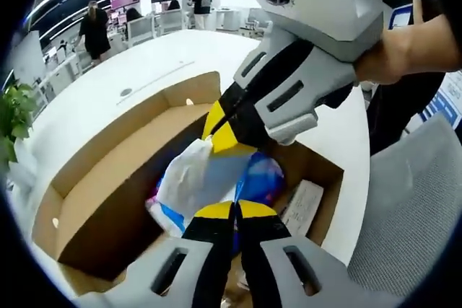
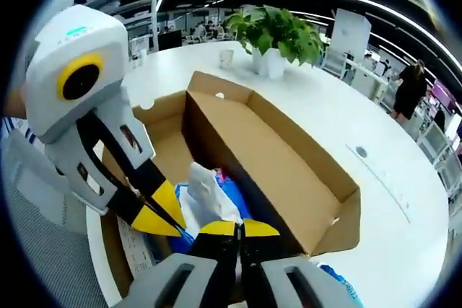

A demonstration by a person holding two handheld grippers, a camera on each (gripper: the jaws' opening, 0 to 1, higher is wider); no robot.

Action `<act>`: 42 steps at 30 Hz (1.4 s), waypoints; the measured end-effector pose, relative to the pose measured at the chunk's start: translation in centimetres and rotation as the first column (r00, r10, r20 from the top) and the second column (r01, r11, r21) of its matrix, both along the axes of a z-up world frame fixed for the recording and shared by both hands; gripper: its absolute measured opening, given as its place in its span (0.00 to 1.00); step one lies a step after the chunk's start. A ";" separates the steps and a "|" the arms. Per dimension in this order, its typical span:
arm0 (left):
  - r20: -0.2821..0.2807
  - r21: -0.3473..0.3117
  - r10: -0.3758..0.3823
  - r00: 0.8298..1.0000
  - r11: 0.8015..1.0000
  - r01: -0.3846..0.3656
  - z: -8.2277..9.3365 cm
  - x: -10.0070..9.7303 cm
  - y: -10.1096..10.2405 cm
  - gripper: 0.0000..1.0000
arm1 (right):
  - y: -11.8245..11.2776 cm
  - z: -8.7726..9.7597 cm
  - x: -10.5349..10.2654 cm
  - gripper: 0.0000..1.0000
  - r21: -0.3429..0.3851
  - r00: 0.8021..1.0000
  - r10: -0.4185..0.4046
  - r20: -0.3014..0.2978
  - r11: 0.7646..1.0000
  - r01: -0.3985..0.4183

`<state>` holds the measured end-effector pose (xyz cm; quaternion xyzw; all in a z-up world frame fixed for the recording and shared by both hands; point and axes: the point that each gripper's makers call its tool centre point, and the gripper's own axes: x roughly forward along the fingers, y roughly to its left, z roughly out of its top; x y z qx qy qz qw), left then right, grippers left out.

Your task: Operate the shoe box by opening the lid, removing the specified soft item, and placing it in the target area until the item is outside and the box remains undamaged.

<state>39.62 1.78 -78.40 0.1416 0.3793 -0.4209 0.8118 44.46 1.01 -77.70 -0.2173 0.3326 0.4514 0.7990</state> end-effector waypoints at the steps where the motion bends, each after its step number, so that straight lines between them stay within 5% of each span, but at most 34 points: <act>1: 0.003 0.000 0.001 1.000 1.000 -0.001 0.2 0.0 0.1 0.00 | 0.0 0.1 0.0 0.00 0.001 1.000 0.000 0.000 1.000 0.000; 42: 0.091 -0.047 0.017 0.996 0.999 -0.013 7.6 -0.7 0.5 0.00 | 1.1 7.3 -0.2 0.00 0.083 0.998 0.034 0.051 0.996 -0.038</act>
